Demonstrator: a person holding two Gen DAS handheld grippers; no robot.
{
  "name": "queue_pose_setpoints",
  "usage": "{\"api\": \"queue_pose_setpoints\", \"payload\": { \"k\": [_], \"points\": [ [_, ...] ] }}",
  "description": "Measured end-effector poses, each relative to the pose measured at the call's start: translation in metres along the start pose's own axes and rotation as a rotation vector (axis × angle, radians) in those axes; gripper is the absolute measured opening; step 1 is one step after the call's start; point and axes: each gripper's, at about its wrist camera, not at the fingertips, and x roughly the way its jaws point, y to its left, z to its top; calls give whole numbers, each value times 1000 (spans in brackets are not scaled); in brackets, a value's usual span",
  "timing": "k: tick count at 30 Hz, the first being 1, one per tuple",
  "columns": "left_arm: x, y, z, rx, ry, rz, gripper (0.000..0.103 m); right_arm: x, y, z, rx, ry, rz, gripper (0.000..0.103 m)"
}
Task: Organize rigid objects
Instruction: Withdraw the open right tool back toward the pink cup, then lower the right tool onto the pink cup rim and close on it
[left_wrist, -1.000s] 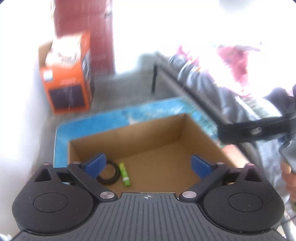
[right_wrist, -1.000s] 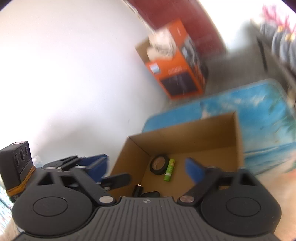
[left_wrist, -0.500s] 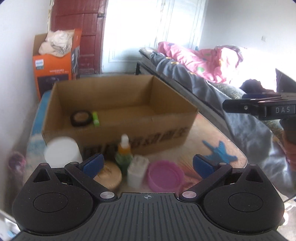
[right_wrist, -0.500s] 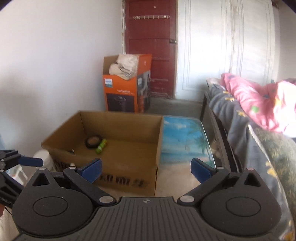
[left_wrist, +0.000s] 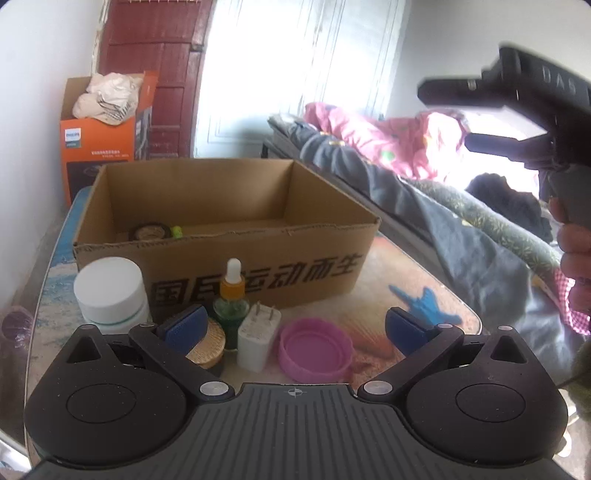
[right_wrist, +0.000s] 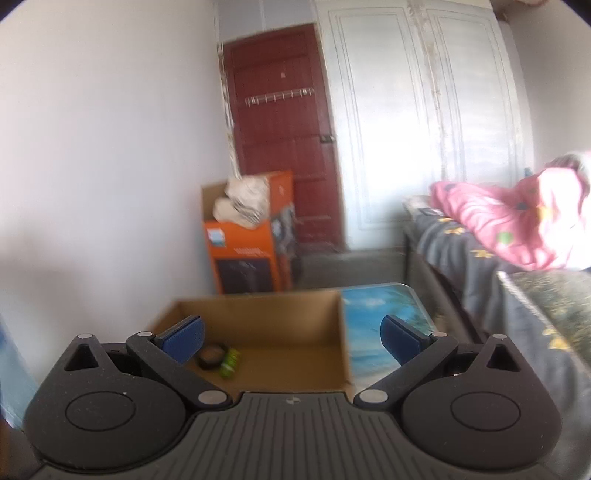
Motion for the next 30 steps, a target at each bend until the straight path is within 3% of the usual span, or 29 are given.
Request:
{"api": "queue_pose_setpoints", "payload": {
  "k": [2, 5, 17, 19, 21, 23, 28, 30],
  "points": [
    [1, -2, -3, 26, 7, 6, 103, 7, -1, -5, 43, -7, 37, 103],
    [6, -6, -12, 78, 34, 25, 103, 22, -8, -25, 96, 13, 25, 103],
    [58, -22, -37, 125, 149, 31, 99, 78, -45, -123, 173, 384, 2, 101],
    [64, -25, -39, 124, 170, 30, 94, 83, -46, -133, 183, 425, 16, 92],
    [69, -27, -41, 125, 188, 27, 87, 88, -46, -139, 189, 461, 38, 73],
    [71, -28, -42, 126, 202, 26, 77, 92, -45, -144, 198, 486, 62, 68],
    [78, -28, -43, 101, 220, 26, 67, 99, -44, -147, 185, 509, 95, 55],
    [80, -29, -43, 101, 218, 28, 65, 100, -44, -146, 182, 514, 98, 45]
  ]
}}
